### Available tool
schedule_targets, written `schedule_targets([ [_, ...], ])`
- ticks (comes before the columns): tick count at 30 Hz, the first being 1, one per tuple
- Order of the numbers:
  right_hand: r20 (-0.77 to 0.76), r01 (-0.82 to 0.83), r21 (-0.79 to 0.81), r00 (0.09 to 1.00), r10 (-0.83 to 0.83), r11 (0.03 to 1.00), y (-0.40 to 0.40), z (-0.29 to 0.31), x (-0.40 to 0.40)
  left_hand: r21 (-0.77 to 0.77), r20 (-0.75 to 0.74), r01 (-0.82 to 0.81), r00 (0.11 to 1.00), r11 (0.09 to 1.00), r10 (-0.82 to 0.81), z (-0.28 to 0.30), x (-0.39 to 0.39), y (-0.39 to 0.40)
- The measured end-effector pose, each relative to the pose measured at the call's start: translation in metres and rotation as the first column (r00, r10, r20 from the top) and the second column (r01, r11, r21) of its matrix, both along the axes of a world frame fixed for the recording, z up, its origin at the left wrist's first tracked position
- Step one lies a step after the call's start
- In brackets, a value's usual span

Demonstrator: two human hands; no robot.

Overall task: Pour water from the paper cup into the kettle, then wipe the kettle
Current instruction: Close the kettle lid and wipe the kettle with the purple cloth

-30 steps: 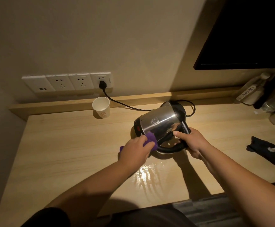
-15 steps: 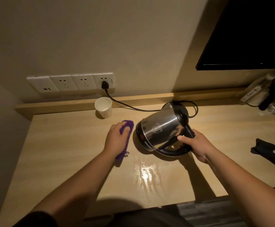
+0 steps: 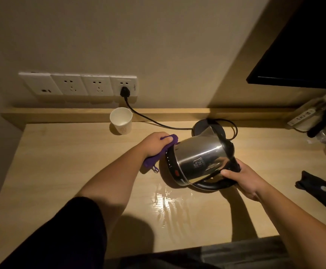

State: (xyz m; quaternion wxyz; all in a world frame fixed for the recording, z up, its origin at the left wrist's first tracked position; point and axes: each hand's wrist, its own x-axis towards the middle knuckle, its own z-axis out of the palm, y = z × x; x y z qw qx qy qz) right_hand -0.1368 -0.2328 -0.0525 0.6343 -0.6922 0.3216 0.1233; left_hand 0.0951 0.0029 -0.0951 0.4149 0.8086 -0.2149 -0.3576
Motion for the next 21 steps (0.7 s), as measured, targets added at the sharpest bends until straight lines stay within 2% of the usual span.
schedule_targets([
  [3,0.0,-0.001,0.037,1.0,0.001,0.999,-0.005,-0.005,0.0,-0.039,-0.08,-0.052,0.996,0.998,0.049,-0.007,-0.005,-0.003],
  [12,0.013,0.029,0.004,0.999,-0.029,1.0,-0.006,-0.016,0.0,-0.162,-0.108,-0.201,0.977,0.966,0.185,-0.022,-0.032,0.002],
  [15,0.016,0.071,0.003,0.997,-0.071,0.997,-0.001,-0.02,0.001,-0.186,-0.036,-0.227,0.974,0.956,0.224,-0.021,-0.039,0.006],
  [21,0.007,0.12,0.081,0.993,-0.121,0.989,0.011,-0.018,-0.001,-0.19,0.254,-0.182,0.94,0.965,0.227,-0.02,-0.059,0.012],
])
